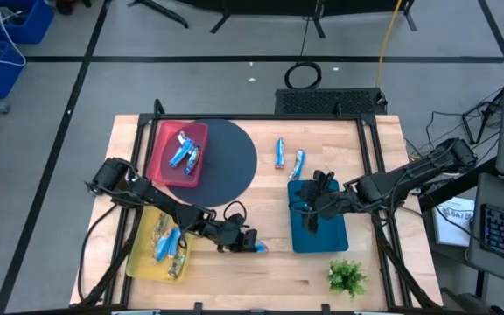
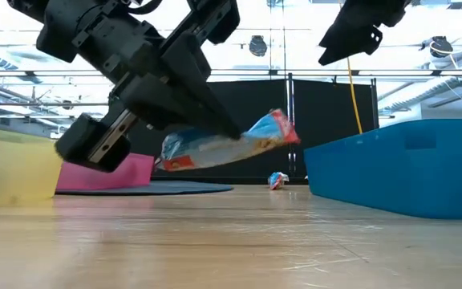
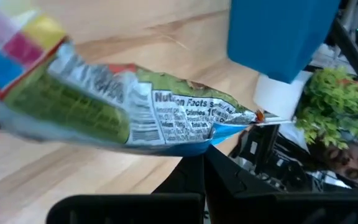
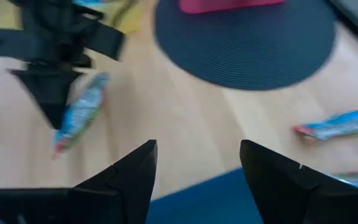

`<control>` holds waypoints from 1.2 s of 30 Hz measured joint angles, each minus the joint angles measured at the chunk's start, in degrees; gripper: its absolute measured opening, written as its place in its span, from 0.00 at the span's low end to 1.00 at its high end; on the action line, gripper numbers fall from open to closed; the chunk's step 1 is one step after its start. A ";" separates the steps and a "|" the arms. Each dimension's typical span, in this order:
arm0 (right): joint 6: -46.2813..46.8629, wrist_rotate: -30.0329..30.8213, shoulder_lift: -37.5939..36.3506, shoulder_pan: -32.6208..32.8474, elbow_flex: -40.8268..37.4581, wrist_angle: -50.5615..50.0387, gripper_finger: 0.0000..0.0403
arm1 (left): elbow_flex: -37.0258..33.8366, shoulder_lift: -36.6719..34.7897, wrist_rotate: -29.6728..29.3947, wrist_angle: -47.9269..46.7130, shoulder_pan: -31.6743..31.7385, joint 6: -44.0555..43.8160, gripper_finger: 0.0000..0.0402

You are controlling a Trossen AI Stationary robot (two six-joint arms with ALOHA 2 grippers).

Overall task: Pick and place Granola Bars by type
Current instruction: Put the bottom red granola bar into the blue bin

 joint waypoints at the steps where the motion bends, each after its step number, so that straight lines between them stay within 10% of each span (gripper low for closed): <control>1: 0.26 -1.09 0.00 0.00 0.00 0.86 0.56 | 0.00 0.00 0.00 0.65 0.10 0.63 0.00; 27: 21.67 -11.53 0.28 -8.09 0.02 13.23 0.65 | 0.73 -13.59 5.44 -8.40 8.37 33.07 0.00; 36: 24.98 -14.51 0.33 -11.21 0.02 13.96 0.64 | 10.72 -13.51 10.04 -25.12 10.84 48.01 0.00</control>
